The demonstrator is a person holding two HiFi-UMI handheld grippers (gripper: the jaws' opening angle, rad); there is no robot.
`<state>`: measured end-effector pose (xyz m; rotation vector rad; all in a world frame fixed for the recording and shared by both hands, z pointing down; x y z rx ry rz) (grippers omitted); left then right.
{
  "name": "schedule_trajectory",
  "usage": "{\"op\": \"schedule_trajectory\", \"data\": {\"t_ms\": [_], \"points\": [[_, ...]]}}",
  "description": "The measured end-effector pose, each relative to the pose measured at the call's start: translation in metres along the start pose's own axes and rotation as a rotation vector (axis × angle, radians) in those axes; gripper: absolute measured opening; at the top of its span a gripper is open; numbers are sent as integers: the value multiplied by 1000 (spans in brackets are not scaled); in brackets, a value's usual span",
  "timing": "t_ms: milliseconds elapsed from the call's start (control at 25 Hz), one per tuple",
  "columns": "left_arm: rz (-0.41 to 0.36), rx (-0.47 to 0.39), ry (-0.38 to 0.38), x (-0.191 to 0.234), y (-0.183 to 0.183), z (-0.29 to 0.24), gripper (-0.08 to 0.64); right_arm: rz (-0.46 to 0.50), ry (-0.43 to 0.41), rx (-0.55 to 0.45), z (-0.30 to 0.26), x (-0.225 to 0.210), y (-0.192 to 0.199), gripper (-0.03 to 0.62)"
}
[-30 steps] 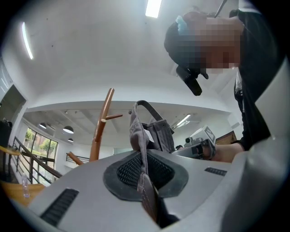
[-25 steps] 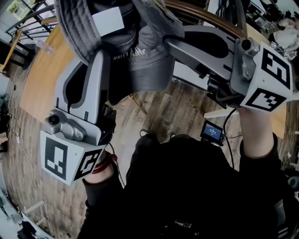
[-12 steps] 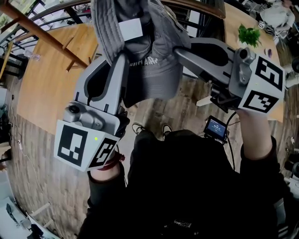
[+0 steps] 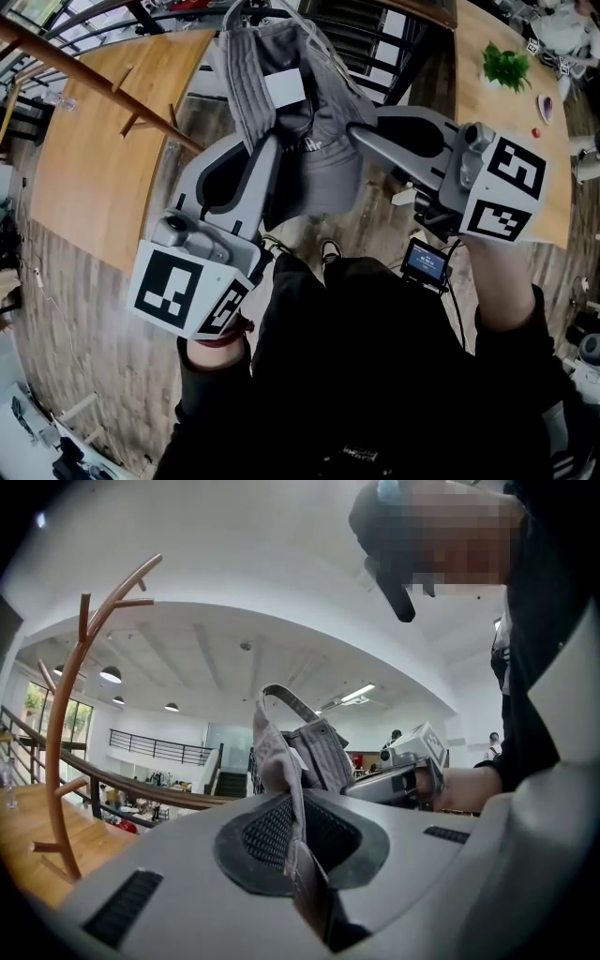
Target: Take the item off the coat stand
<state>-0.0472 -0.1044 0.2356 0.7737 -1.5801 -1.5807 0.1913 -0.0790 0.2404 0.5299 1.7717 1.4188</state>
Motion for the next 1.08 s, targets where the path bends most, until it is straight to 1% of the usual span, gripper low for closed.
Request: {"op": "schedule_trajectory", "data": {"t_ms": [160,320,440,520,600,760,880,1080], "points": [[10,9,-24,0,1,1,18,-7,-6,24,-9,1,5,28],[10,-6,-45,-3,-4,3,18,-1,-34,11,-7,1,-2,28],[-22,-13,-30,-6,-10,0,18,30,-48,-23,-5,0,-9,28],[-50,-16,-20,-10,-11,2,18,26,-52,-45,-3,0,-5,28],[-61,-27,-26,-9,-13,4,18,14,-54,-56,-4,0,-4,28],[-68,-50,-36,1,-19,11,18,43,-58,-59,-16,7,-11,28],[-56,-52,-38,1,-19,22,18,37,-61,-50,-20,15,-10,28],[-59,-52,-41,6,-28,24,18,37,-71,-37,-29,16,-20,28]]}}
Point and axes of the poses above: the fingertips, and each gripper's own axes: z backward along the fingers, x to its left, y out of its underside, the point moved 10 cm from there along z, backward along the fingers, and after that the axes turned 7 degrees about -x, right-handed, at the moved point
